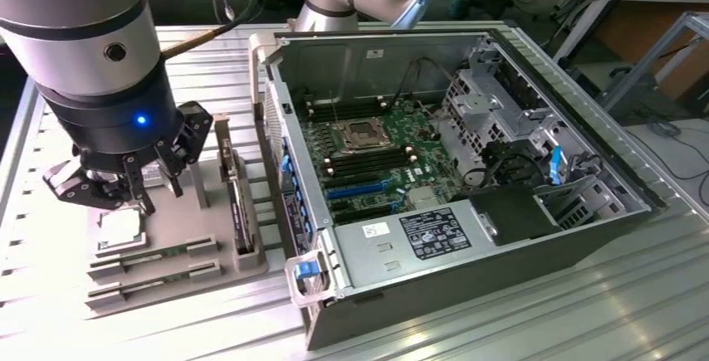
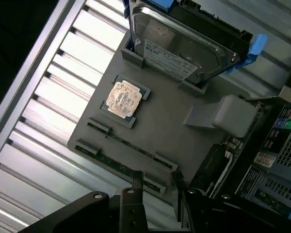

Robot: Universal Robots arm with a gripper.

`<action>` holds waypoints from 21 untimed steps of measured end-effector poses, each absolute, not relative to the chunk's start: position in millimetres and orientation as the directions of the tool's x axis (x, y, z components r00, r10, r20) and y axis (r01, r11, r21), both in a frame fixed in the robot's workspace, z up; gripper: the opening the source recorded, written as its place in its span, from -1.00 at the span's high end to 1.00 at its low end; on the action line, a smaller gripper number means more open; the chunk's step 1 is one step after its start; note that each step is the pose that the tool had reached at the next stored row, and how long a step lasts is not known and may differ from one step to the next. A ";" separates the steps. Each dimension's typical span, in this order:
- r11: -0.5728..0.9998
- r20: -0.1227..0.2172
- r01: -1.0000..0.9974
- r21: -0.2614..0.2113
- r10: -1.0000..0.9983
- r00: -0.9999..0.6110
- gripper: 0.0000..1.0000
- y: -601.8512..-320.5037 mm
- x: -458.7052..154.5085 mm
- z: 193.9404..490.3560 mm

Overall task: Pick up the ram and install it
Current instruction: 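Pick up the ram and move it above insertion slot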

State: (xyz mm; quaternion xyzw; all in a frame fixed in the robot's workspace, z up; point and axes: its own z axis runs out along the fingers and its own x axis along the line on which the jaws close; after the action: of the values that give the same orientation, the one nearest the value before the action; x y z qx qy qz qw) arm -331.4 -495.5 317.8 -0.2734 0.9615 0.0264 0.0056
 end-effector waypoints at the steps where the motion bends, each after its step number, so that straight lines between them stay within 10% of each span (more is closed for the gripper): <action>1: 0.828 -0.025 -0.559 0.048 -0.558 -0.829 0.28 -495.5 -331.4 315.0; 21: 0.367 -0.024 -0.929 0.049 -0.929 -0.369 0.28 -496.0 -331.4 270.1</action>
State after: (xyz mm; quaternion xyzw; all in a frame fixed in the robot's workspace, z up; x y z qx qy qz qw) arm -331.4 -496.0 270.1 -0.5619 0.8268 0.0273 -0.0038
